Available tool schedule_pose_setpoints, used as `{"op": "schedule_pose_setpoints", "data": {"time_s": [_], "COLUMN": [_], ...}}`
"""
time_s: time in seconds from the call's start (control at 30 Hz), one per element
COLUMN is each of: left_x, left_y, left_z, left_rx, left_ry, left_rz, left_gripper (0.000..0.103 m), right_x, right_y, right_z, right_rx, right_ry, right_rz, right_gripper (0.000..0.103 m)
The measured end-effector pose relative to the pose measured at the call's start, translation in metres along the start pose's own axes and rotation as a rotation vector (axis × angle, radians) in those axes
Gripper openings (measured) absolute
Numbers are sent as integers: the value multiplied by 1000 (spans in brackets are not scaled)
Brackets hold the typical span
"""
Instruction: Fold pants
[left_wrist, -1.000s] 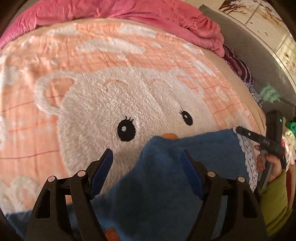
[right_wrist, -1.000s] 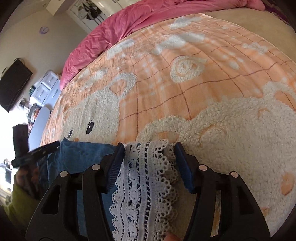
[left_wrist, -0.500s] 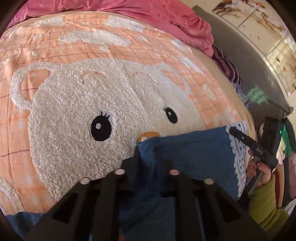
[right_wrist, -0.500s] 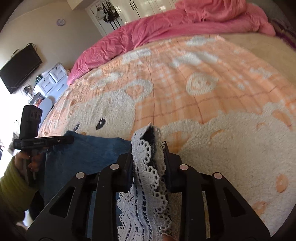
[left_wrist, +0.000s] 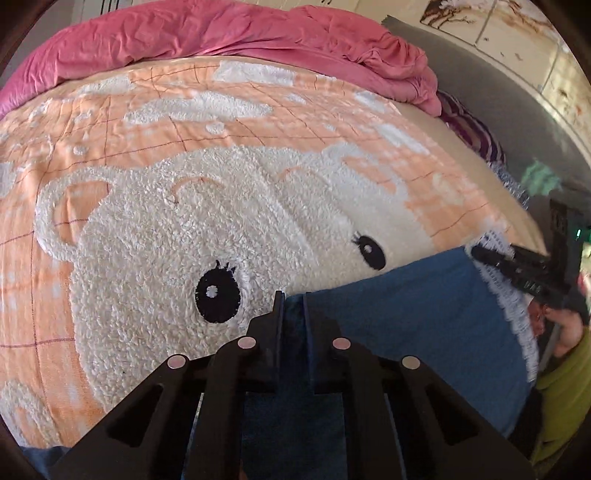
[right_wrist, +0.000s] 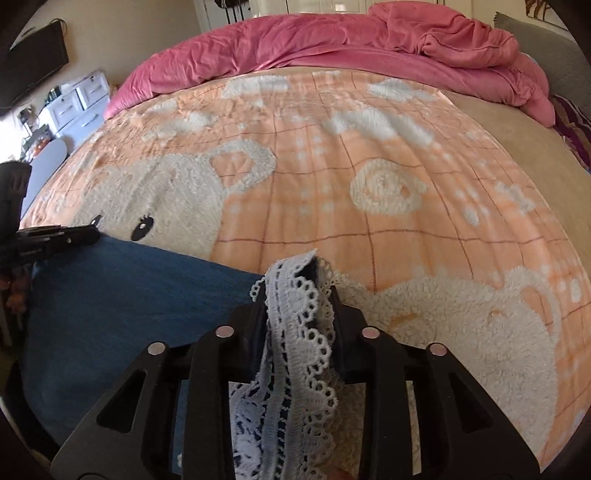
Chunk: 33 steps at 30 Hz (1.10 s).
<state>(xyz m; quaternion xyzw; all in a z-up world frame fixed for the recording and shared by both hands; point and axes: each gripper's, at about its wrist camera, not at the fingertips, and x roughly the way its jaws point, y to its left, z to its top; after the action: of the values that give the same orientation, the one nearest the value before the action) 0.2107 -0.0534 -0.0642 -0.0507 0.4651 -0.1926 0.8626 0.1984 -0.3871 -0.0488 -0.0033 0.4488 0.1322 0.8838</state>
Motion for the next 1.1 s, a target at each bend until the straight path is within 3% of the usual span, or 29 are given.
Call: {"op": "schedule_pose_setpoints", "data": {"time_s": [0.07, 0.1, 0.17, 0.23, 0.3, 0.37, 0.47, 0.53, 0.7, 0.77, 0.83, 0.9, 0.97, 1.03, 1.1], "left_x": [0, 1, 0, -8, -21, -42, -71, -86, -105, -106, -107, -109, -108, -100, -90], "left_y": [0, 1, 2, 5, 7, 6, 0, -5, -23, -35, -48, -54, -56, -54, -52], "left_z": [-4, -4, -3, -5, -6, -10, -26, -43, -86, -103, -117, -125, -130, -136, -142], "left_rx": [17, 17, 9, -12, -29, -44, -47, -46, 9, 52, 123, 164, 183, 182, 155], "left_ry": [-12, -18, -25, -45, -66, -106, -136, -136, -86, -62, -54, -53, -47, -12, 29], "left_rz": [19, 23, 10, -20, -34, -48, -44, -35, -30, -32, 5, 39, 76, 131, 160], "left_gripper": [12, 12, 12, 16, 30, 36, 44, 47, 47, 48, 57, 58, 58, 64, 67], "right_x": [-1, -4, -13, -30, -50, -70, -100, -113, -127, -123, -117, -113, -105, -100, -102], "right_y": [-3, -5, -13, -25, -29, -25, -12, -5, 2, 4, 3, 4, 5, 7, 6], "right_z": [-2, -2, -4, -9, -16, -26, -48, -66, -107, -113, -117, -117, -119, -122, -124], "right_rx": [17, 28, 74, 163, 203, 191, 170, 164, 217, 234, 258, 267, 278, 276, 289], "right_ry": [-9, -21, -39, -71, -104, -131, -151, -127, -66, -32, -3, 12, 28, 42, 26], "right_rz": [11, -11, -28, 10, 12, -4, -8, -32, 40, 56, 55, 71, 123, 82, 115], "right_gripper": [29, 41, 49, 50, 52, 54, 65, 67, 67, 67, 67, 66, 60, 48, 24]}}
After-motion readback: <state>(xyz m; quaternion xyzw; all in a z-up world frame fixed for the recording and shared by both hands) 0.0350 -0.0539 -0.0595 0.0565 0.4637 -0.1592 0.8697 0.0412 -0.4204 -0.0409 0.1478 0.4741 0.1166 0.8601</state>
